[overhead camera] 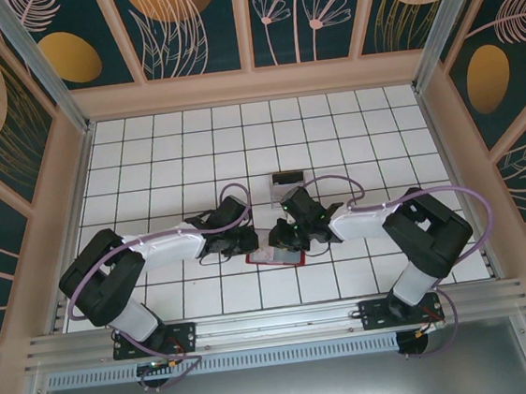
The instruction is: Take the credit cards out of the card holder
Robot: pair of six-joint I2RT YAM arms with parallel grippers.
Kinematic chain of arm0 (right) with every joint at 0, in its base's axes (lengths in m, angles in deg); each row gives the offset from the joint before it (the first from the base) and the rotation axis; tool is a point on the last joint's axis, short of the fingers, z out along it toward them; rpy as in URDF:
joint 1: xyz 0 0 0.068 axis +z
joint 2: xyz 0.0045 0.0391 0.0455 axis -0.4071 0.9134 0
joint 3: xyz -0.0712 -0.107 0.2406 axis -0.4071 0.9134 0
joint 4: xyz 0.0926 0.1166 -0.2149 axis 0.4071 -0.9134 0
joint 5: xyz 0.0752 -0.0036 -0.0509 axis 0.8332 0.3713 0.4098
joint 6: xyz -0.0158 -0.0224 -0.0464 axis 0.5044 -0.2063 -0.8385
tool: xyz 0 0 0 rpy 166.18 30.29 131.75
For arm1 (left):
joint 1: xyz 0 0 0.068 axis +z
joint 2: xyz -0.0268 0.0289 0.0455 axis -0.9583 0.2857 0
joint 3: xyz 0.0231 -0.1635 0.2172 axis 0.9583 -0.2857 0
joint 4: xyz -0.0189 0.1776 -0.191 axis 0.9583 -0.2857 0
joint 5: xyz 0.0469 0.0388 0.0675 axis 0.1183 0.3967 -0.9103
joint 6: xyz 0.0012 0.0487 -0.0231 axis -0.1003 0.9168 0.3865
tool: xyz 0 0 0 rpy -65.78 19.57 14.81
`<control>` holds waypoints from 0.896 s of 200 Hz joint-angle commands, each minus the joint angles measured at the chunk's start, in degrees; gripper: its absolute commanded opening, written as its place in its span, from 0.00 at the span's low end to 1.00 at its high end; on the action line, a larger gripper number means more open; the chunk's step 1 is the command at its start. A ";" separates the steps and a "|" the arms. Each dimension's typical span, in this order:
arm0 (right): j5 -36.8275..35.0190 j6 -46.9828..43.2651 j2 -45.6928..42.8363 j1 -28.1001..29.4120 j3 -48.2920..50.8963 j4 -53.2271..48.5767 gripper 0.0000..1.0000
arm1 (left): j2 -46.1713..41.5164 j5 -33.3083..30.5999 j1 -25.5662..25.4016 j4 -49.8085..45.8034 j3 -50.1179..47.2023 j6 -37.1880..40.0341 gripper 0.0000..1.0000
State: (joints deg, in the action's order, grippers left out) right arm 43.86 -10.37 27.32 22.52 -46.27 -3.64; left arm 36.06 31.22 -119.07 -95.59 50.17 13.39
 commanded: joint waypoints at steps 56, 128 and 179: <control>2.93 3.71 -2.98 -0.39 6.40 12.10 0.19 | 0.18 6.67 -0.56 0.19 -4.74 -3.05 0.14; 6.14 5.58 -3.50 -1.37 10.40 21.11 0.14 | -0.25 7.95 -0.59 1.46 -5.18 -3.95 0.13; 4.38 2.20 -4.76 -2.00 9.76 15.43 0.05 | -0.37 1.19 -0.55 -5.12 -3.50 -2.15 0.14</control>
State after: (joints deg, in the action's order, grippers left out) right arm 47.79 -5.96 24.18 20.66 -35.69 12.28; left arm 34.62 35.09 -119.05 -91.63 46.89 10.11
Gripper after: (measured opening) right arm 0.066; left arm 0.136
